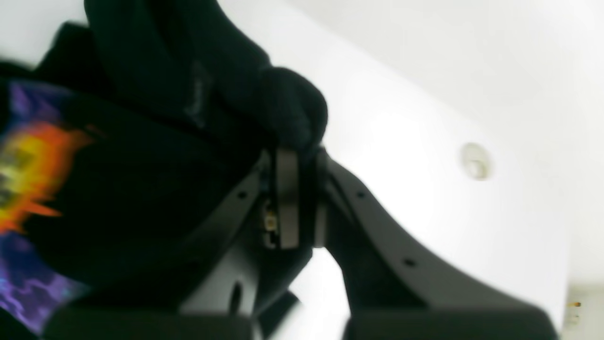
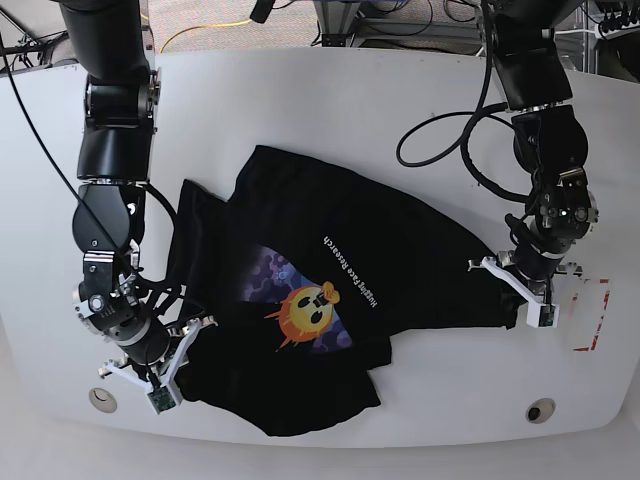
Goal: Fold the T-shirt properly
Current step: 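Grasp the shirt hem corners with both grippers and lift the shirt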
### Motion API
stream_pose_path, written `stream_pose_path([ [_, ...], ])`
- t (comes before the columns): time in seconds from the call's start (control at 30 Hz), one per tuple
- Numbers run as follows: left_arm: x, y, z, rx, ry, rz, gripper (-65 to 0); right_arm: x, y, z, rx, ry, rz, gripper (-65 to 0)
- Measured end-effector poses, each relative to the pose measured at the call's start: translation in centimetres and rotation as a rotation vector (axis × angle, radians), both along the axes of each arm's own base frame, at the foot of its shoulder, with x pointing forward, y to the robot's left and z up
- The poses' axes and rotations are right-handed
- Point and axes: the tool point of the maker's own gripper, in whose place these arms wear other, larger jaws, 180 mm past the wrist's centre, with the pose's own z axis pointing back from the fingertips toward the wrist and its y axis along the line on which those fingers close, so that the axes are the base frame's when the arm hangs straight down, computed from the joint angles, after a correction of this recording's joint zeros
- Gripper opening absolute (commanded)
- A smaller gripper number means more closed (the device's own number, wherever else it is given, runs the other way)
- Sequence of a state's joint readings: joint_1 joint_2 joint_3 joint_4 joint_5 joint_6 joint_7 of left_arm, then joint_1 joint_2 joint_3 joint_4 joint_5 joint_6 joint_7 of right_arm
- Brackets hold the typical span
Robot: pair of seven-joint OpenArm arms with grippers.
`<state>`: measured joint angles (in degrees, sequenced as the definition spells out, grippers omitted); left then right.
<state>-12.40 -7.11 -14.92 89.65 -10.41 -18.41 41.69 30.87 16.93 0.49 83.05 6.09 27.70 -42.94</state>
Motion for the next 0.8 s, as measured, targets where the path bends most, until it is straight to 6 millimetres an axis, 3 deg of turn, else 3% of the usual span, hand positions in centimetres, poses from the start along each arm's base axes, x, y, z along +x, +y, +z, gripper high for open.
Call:
stream_pose_path([
  [0.2, 1.4, 0.9, 5.9, 0.050, -0.081, -0.001, -65.0, 2.4, -0.4, 5.2, -0.020, -0.089, -0.012, -65.0],
  [0.33, 1.5, 2.3, 11.5, 0.114, -0.185, 0.023, -65.0, 2.9, -1.1, 8.4, -0.082, -0.104, 0.018, -65.0],
  [0.43, 2.3, 3.5, 15.7, 0.142, -0.261, 0.053, -65.0, 3.6, -2.2, 11.8, -0.115, -0.151, -0.013, -65.0],
  [0.57, 2.7, 4.4, 20.8, 0.183, -0.377, 0.063, -65.0, 4.3, -2.0, 16.9, -0.106, -0.249, -0.006, -65.0],
  [0.7, 2.2, 6.1, 23.6, 0.239, -0.393, 0.094, -65.0, 3.5, -2.6, 20.4, -0.158, -0.306, -0.005, -65.0],
  [0.8, 1.8, 6.4, 24.4, 0.263, -0.406, 0.096, -65.0, 2.5, -2.8, 21.9, -0.202, -0.355, 0.012, -65.0],
])
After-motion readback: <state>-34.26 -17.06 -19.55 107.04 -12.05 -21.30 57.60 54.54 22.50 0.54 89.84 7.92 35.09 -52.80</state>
